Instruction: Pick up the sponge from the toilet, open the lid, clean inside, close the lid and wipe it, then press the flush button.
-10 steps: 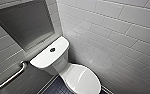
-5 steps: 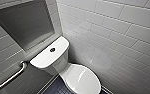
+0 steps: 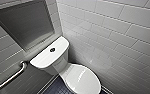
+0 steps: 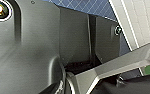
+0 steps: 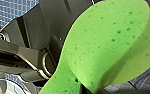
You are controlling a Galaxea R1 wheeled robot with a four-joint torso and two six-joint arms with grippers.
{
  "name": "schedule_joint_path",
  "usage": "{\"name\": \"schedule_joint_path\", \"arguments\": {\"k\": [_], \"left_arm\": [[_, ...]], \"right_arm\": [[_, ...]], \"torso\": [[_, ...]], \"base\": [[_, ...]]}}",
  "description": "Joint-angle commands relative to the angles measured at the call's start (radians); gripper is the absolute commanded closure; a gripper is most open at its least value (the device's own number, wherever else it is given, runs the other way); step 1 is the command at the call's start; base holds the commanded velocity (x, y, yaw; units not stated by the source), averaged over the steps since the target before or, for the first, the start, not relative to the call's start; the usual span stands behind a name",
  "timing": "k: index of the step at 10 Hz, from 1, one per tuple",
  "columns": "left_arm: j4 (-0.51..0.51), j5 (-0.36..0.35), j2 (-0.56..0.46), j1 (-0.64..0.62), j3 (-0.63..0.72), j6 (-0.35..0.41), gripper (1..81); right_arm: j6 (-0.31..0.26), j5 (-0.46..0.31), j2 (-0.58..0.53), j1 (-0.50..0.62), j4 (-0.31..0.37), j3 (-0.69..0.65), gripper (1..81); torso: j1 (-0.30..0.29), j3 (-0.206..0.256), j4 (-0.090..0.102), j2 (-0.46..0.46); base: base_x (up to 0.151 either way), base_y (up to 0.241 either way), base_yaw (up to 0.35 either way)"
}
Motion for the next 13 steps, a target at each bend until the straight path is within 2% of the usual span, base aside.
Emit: {"name": "schedule_joint_path", "arguments": {"k": [1, 5, 11, 12, 13], "left_arm": [[-0.011, 0.076, -0.016, -0.002, 0.027, 0.000, 1.0], [-0.011, 0.076, -0.019, -0.002, 0.039, 0.000, 1.0], [-0.009, 0.073, -0.031, -0.072, 0.036, 0.000, 1.0], [-0.009, 0.073, -0.029, -0.086, 0.036, 0.002, 1.0], [-0.009, 0.075, -0.029, -0.094, 0.038, 0.000, 1.0]], "right_arm": [[-0.002, -0.054, -0.029, -0.022, -0.025, 0.003, 81.1], [-0.002, -0.055, -0.027, -0.027, -0.034, 0.003, 81.1], [0.003, -0.064, -0.023, -0.085, -0.051, -0.009, 81.1], [0.004, -0.064, -0.012, -0.088, -0.051, -0.025, 81.1], [0.006, -0.067, 0.023, -0.089, -0.049, -0.070, 81.1]], "torso": [[0.000, 0.000, 0.000, 0.000], [-0.003, 0.000, 0.000, 0.000], [-0.003, 0.000, 0.000, 0.000], [0.061, 0.000, 0.000, -0.100], [0.063, 0.000, 0.000, -0.105]], "base": [[-0.070, 0.000, 0.000], [-0.095, 0.000, 0.000], [0.000, 0.000, 0.000], [0.000, 0.000, 0.000], [0.000, 0.000, 0.000]]}}
